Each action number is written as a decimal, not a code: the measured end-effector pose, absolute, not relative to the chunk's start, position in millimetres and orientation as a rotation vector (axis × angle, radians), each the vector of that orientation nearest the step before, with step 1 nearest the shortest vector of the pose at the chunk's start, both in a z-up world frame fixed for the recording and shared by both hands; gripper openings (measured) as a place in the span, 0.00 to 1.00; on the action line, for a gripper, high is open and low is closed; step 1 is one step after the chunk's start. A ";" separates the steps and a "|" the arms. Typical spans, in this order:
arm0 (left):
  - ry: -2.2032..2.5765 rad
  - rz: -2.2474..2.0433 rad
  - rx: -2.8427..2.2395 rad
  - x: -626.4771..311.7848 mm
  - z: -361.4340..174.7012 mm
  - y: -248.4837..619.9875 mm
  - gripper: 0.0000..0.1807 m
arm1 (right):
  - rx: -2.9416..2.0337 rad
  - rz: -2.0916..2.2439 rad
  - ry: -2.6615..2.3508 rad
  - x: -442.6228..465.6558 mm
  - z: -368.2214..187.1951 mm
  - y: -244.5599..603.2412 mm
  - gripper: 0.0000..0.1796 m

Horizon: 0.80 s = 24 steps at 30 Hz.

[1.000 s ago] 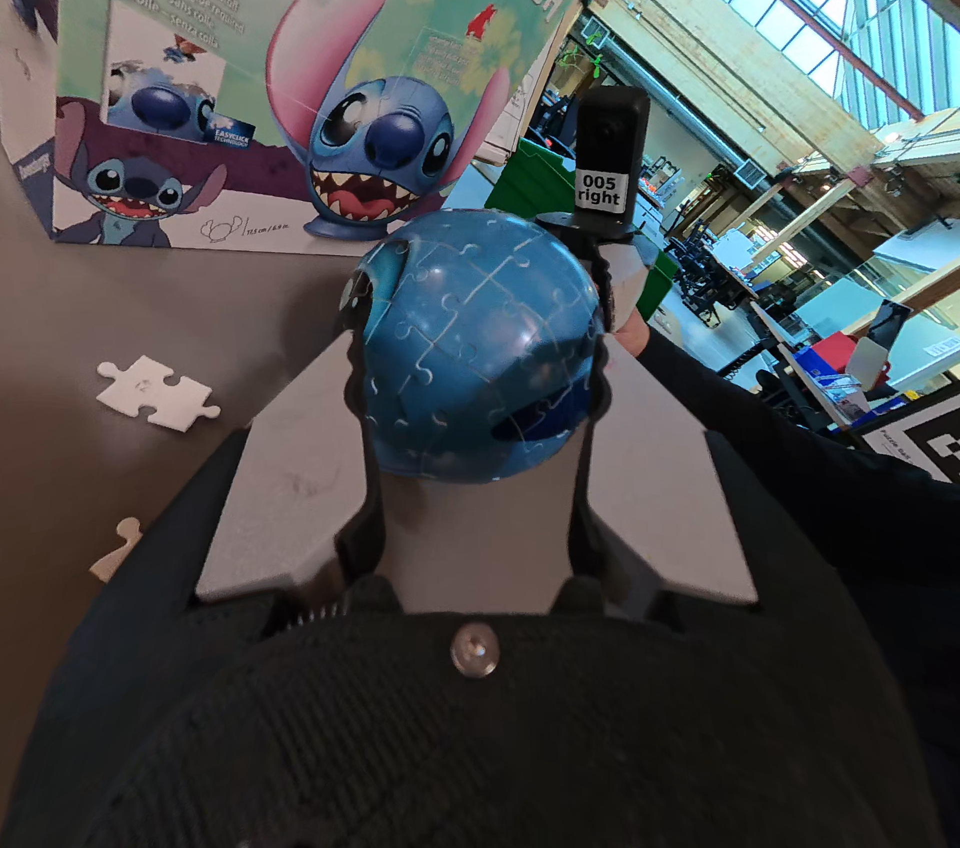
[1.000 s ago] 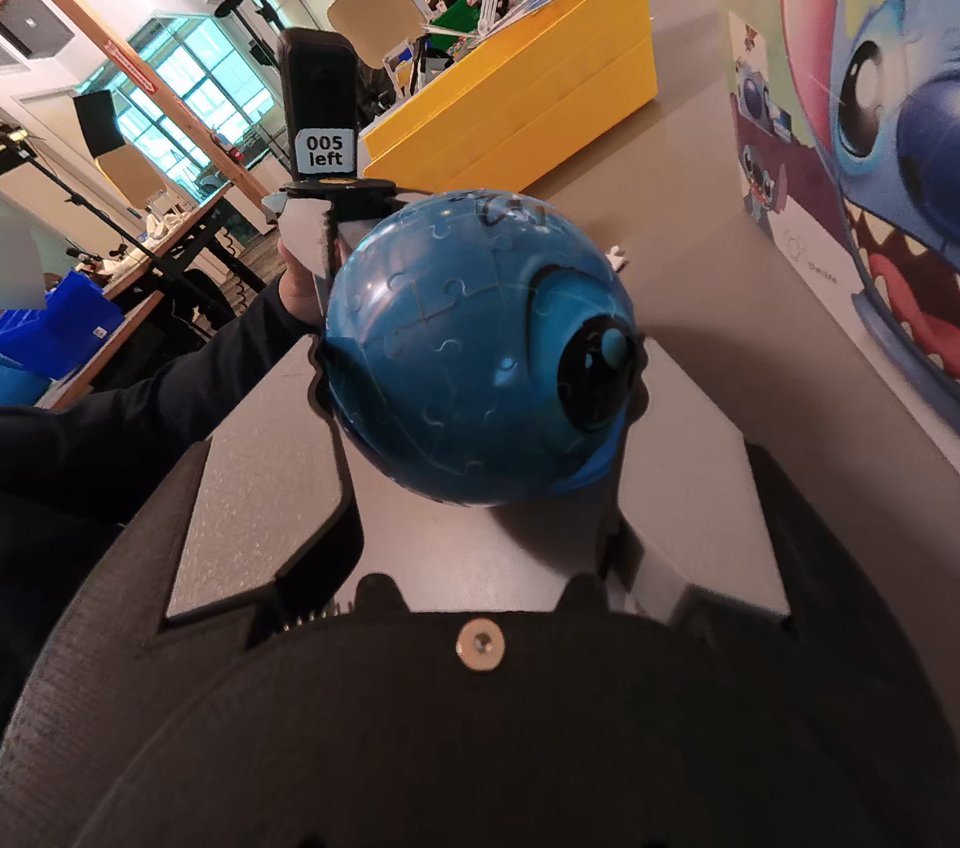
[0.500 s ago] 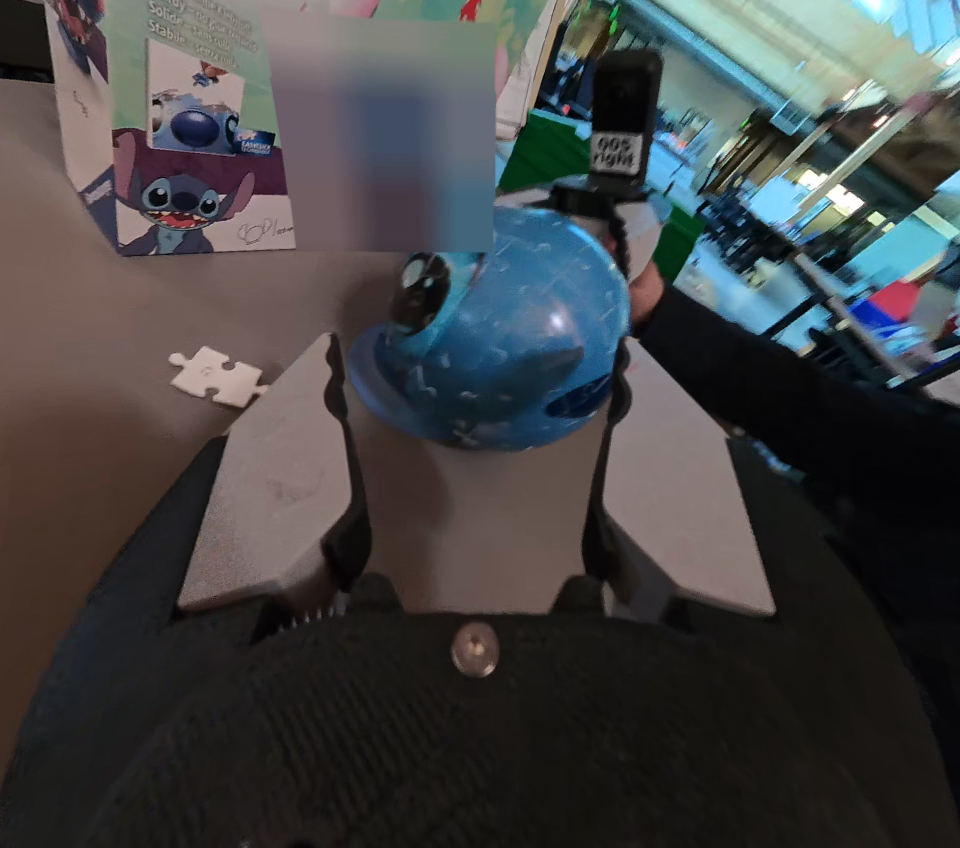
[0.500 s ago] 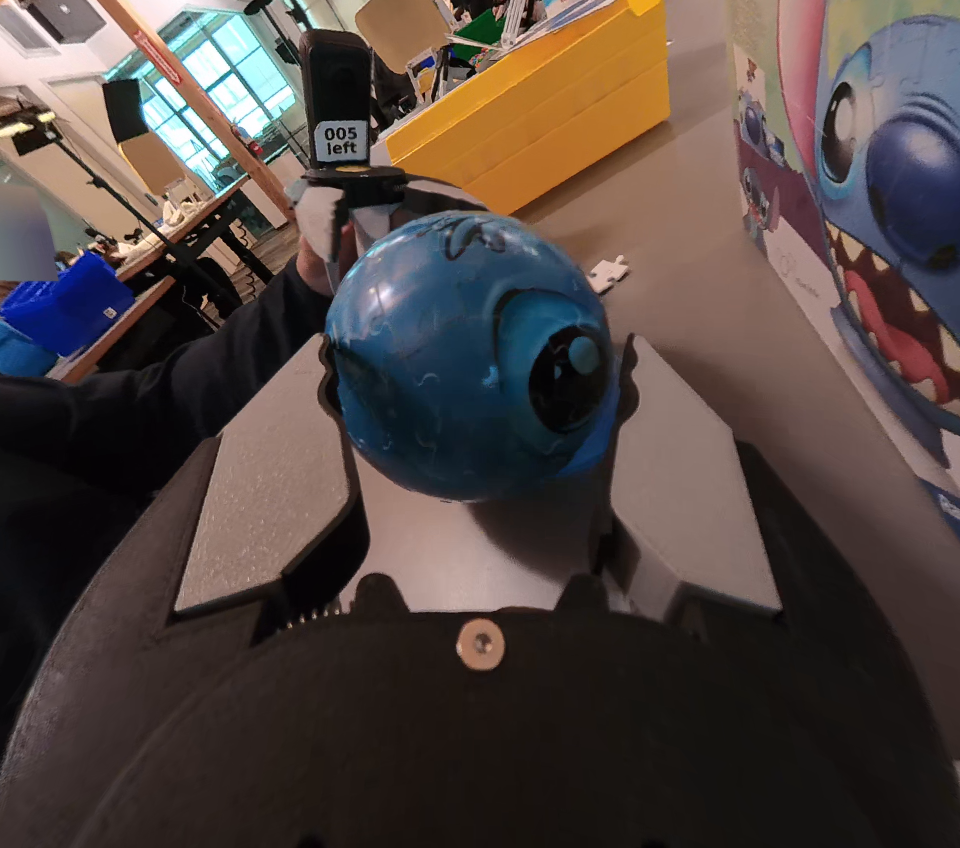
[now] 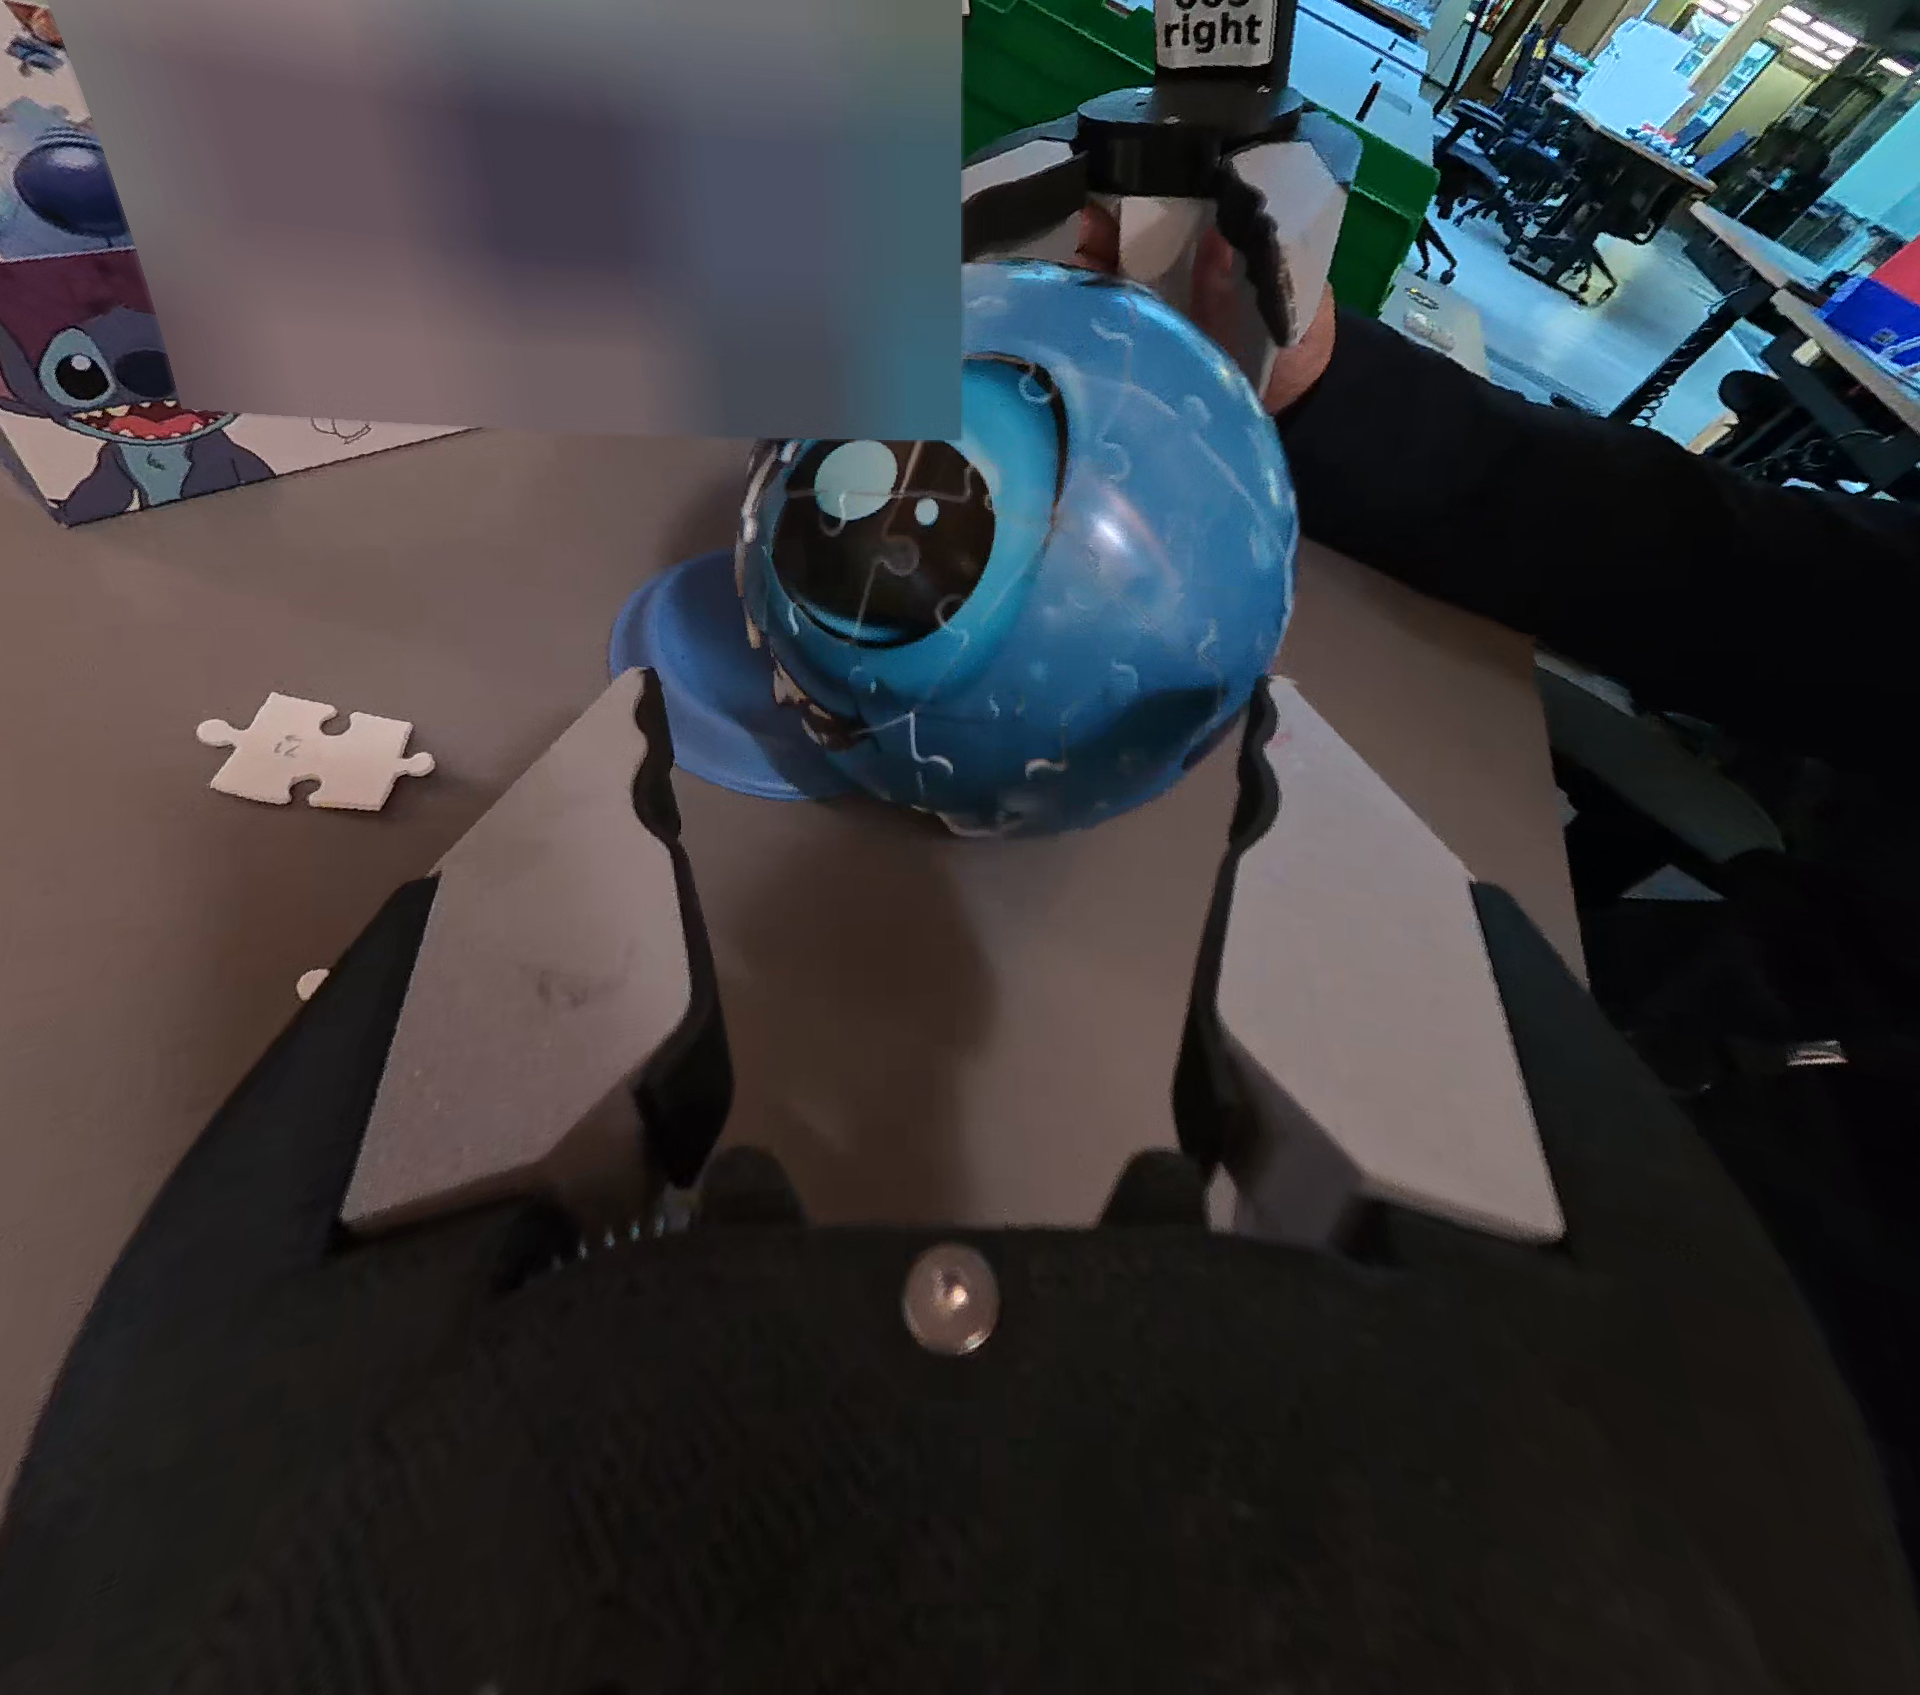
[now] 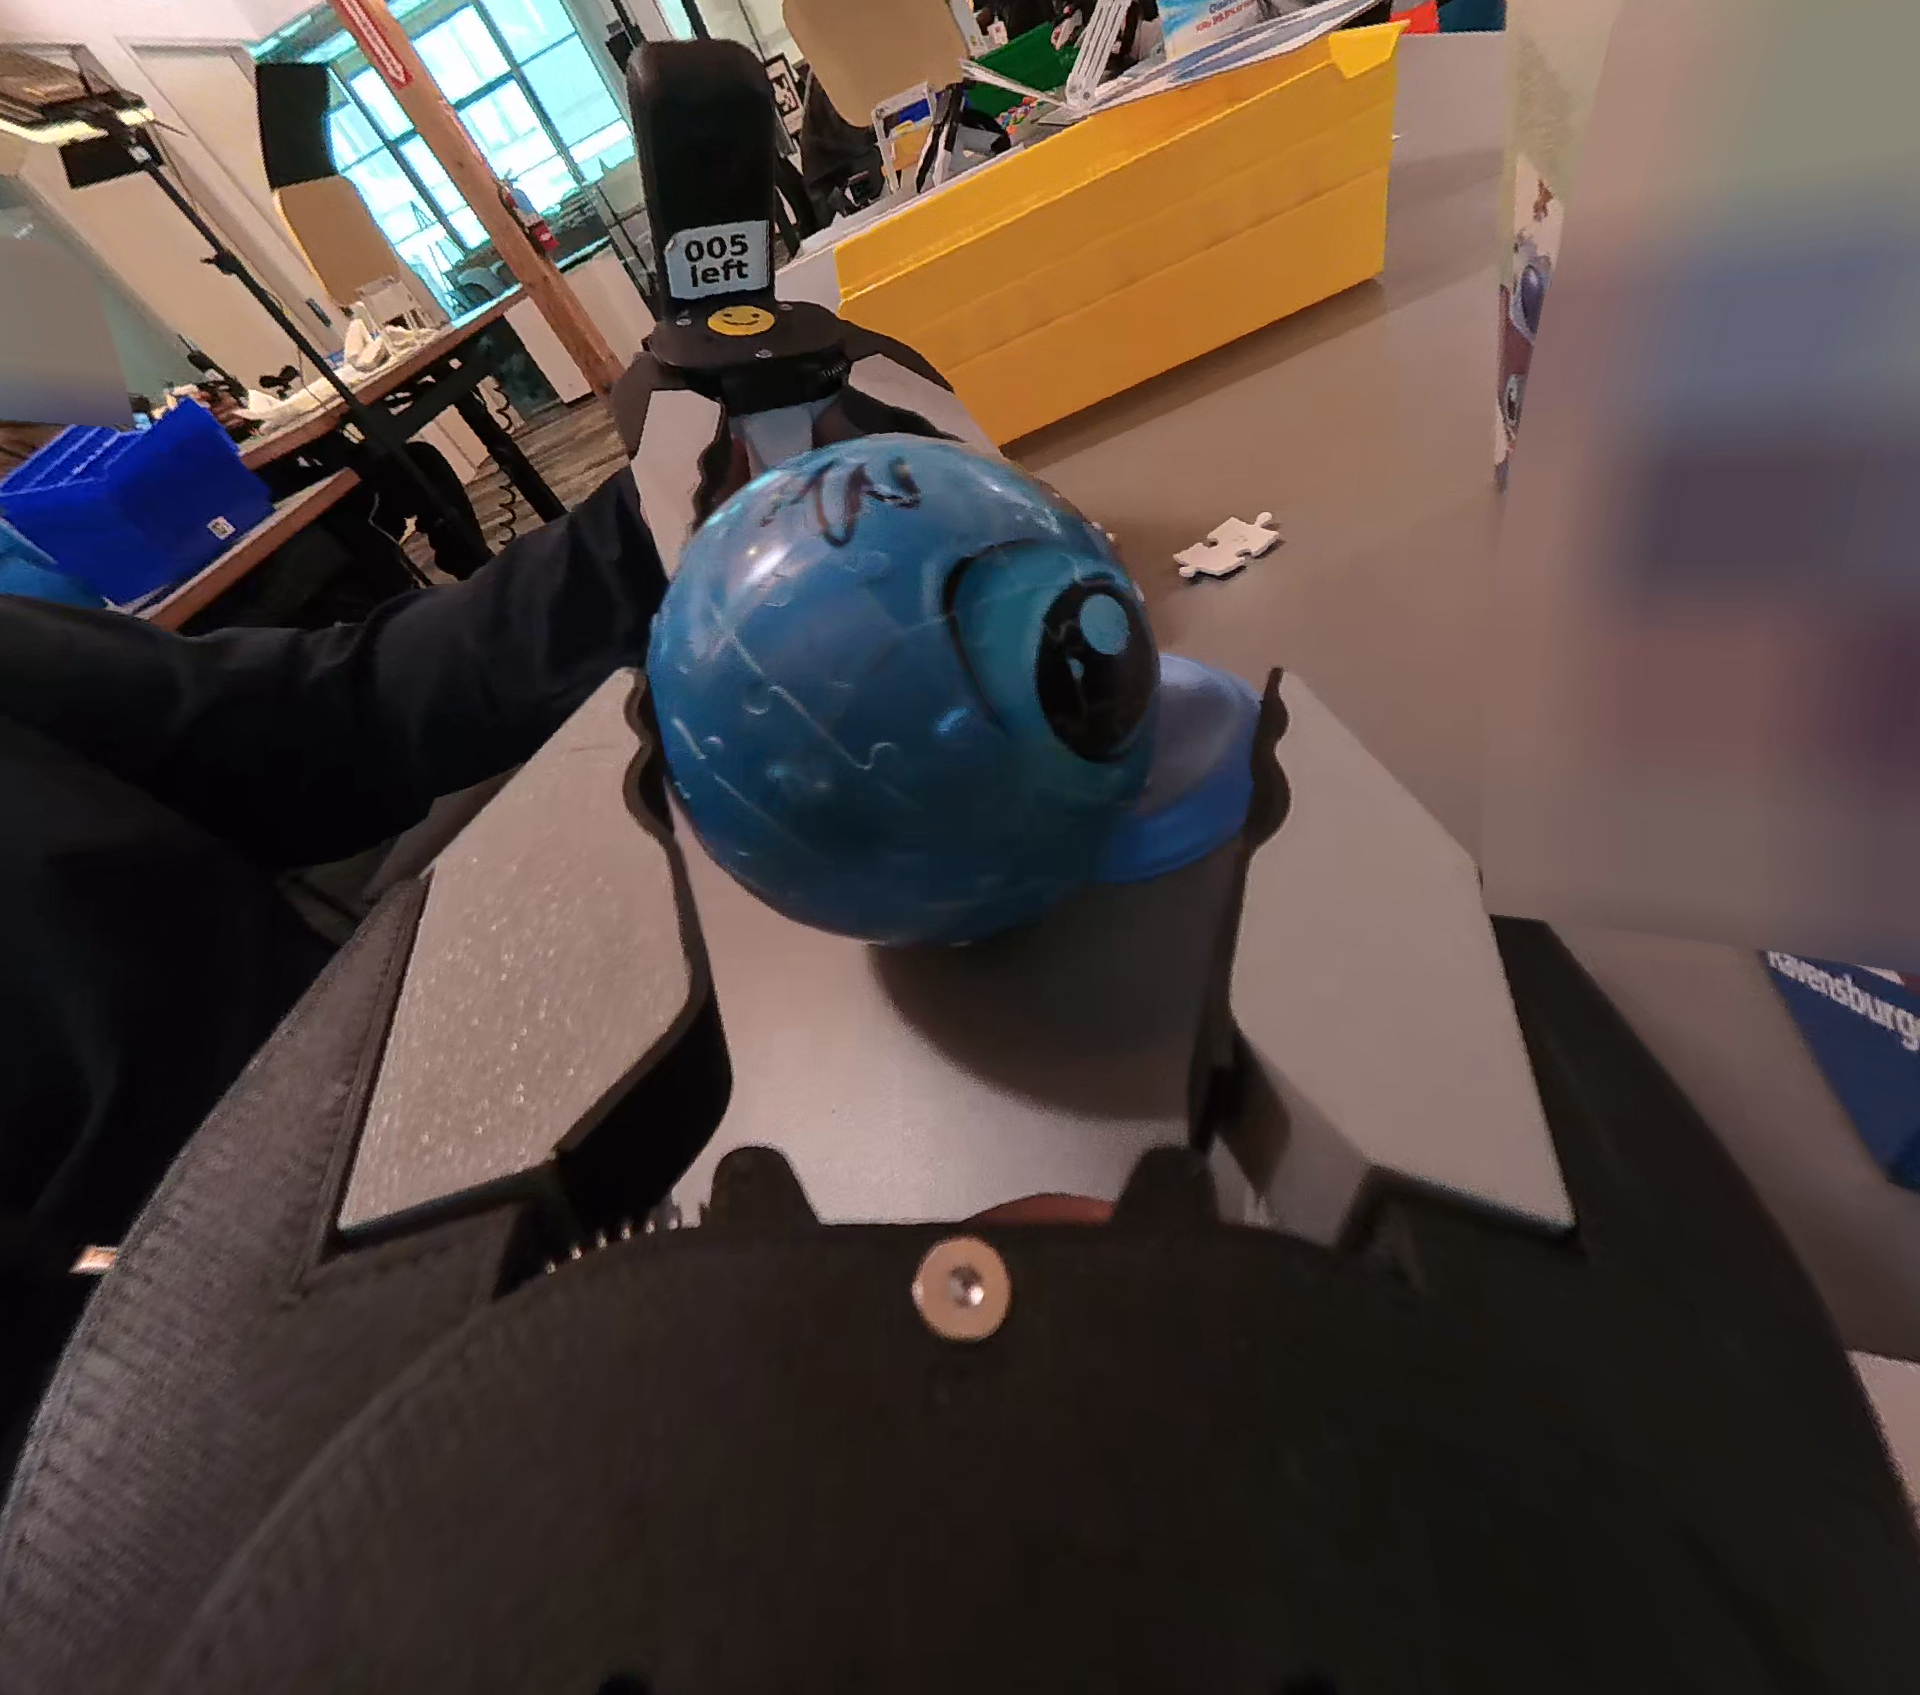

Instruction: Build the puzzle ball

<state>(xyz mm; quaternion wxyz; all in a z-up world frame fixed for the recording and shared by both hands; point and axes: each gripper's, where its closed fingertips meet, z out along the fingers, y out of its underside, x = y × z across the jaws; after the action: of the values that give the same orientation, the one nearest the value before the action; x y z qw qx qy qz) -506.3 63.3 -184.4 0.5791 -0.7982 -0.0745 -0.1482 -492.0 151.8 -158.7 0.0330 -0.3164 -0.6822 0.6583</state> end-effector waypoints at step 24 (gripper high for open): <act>0.056 0.068 -2.011 -507.4 -208.3 62.7 0.58 | -0.583 1.675 -2.141 -484.7 -174.4 143.6 0.64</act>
<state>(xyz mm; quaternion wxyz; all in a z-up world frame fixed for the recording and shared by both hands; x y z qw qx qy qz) -507.4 62.7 -208.3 0.5348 -0.8442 0.0237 0.0286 -484.7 143.6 -174.4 0.1796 -0.2064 -0.7577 0.5925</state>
